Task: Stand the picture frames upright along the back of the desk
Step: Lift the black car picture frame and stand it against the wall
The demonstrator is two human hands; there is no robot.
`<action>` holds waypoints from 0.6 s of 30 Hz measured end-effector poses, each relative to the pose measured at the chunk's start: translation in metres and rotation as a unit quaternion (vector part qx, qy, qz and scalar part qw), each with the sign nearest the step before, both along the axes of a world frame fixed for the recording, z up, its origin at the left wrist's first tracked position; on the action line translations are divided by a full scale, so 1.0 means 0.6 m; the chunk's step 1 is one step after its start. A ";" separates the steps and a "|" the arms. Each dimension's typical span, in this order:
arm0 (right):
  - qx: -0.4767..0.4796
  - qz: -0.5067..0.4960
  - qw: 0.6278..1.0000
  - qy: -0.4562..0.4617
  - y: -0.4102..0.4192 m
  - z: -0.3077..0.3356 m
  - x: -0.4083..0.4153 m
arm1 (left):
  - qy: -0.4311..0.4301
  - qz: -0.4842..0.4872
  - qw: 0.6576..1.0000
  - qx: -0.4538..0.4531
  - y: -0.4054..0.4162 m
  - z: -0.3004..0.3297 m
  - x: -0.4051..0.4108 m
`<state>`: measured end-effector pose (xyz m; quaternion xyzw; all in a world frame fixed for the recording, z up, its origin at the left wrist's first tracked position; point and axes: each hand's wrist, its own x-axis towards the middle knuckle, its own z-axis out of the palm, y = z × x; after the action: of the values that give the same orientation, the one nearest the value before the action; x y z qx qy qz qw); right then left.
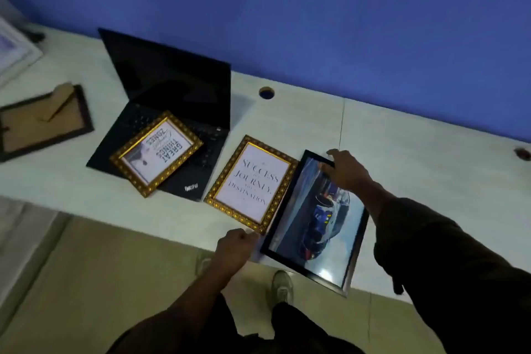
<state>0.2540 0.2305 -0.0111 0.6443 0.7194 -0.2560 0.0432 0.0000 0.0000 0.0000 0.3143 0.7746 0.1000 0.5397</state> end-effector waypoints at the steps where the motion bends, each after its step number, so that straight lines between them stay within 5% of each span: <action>1: 0.005 0.012 1.000 -0.007 0.007 -0.004 0.005 | -0.017 0.036 0.999 0.002 -0.012 -0.010 0.012; 10: -0.057 0.067 0.991 -0.097 0.010 -0.018 0.054 | -0.103 0.088 0.982 -0.132 -0.059 -0.005 0.137; 18: -0.057 0.052 0.995 -0.070 -0.008 -0.026 0.078 | -0.239 0.217 0.936 -0.137 -0.059 -0.015 0.229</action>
<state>0.3005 0.2259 -0.0266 0.6192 0.7312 -0.2480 0.1431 0.1377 -0.0356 -0.0090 0.0285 0.6783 0.1802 0.7118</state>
